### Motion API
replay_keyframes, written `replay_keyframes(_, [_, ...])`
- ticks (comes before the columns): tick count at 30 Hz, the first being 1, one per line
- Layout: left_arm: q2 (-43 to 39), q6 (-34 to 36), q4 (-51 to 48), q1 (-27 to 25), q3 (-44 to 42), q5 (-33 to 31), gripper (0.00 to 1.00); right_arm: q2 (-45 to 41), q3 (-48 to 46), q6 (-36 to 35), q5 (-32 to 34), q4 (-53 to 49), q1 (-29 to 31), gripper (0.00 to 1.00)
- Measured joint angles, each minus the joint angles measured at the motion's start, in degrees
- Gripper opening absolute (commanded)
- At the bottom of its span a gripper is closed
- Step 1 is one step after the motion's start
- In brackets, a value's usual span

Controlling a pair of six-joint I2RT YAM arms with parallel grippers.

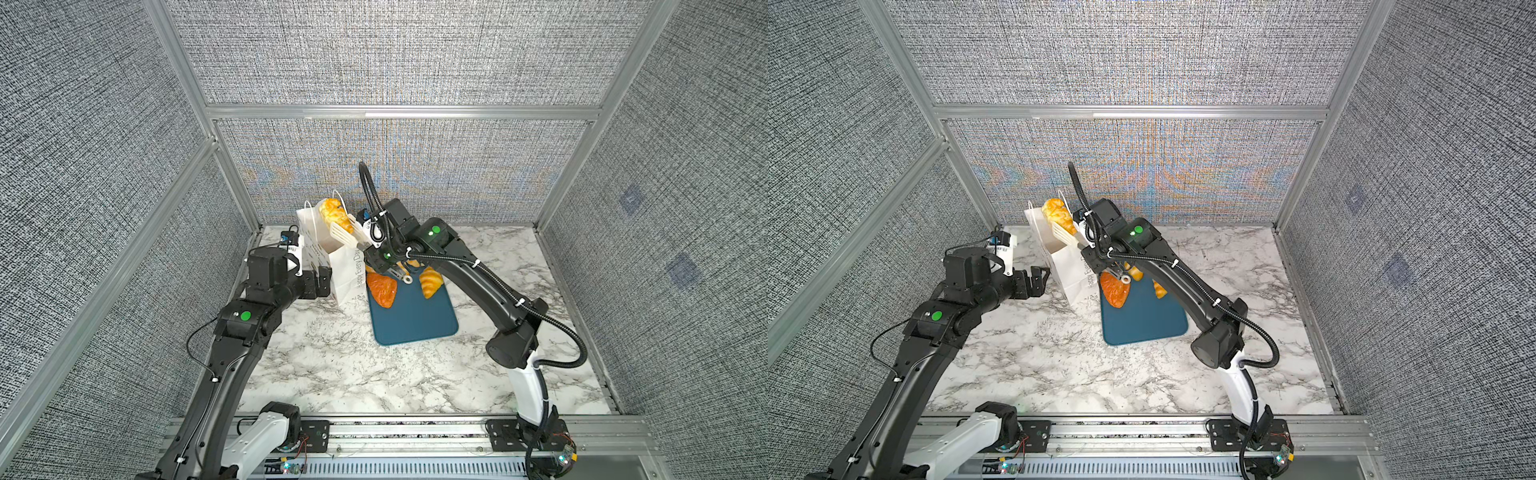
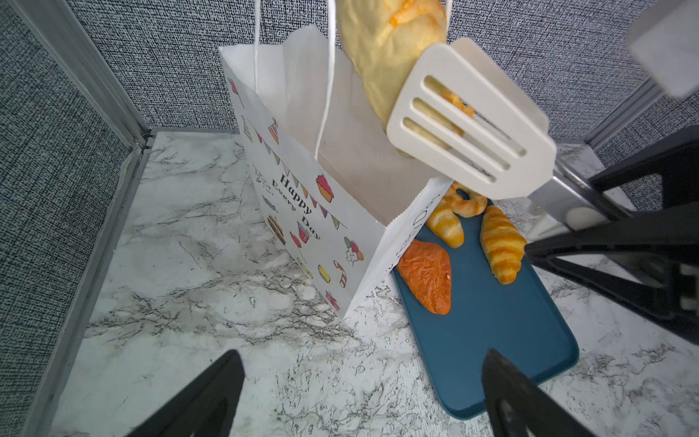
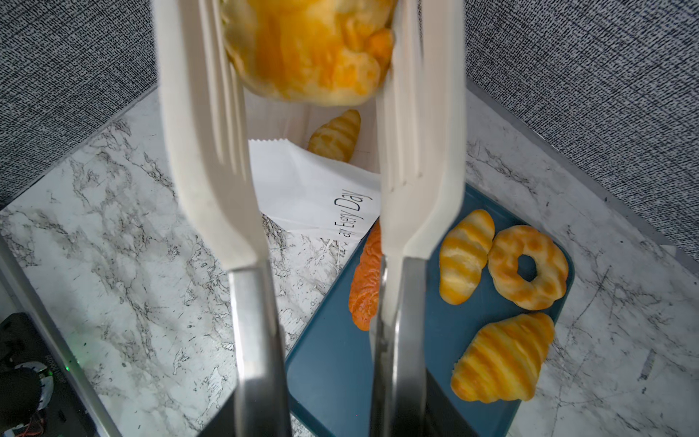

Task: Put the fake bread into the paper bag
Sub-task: 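Lower the pastry into the bag opening and open the tongs, then pull the tongs back over the tray while the left gripper moves to the tray edge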

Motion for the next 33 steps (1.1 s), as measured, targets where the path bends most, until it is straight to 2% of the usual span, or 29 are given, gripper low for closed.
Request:
replay_keyframes(4, [-0.04, 0.0, -0.74, 0.0, 0.33, -0.39, 0.99, 0.04, 0.55, 0.04, 0.04, 0.0, 0.0, 0.57])
replay_keyframes(13, [-0.26, 0.22, -2.34, -0.07, 2.1, 2.21, 0.99, -0.59, 1.64, -0.09, 0.79, -1.05, 0.13, 0.59])
replay_keyframes(20, [-2.19, -1.29, -1.66, -1.77, 0.31, 4.02, 0.97, -7.8, -5.66, -0.33, 2.51, -0.81, 0.26, 0.59])
replay_keyframes(24, [-1.77, -1.92, -0.46, -5.84, 0.31, 3.19, 0.96, -11.98, -11.34, -0.48, 4.42, -0.35, 0.26, 0.61])
replay_keyframes(29, [0.37, -3.34, 1.99, -14.32, 0.31, -1.2, 0.96, -16.39, -17.9, -0.31, 7.65, -0.09, 0.22, 0.62])
replay_keyframes(33, [1.84, -5.09, 5.07, -19.1, -0.66, -4.61, 0.96, -20.76, -25.68, 0.85, 11.47, 0.68, 0.09, 0.62])
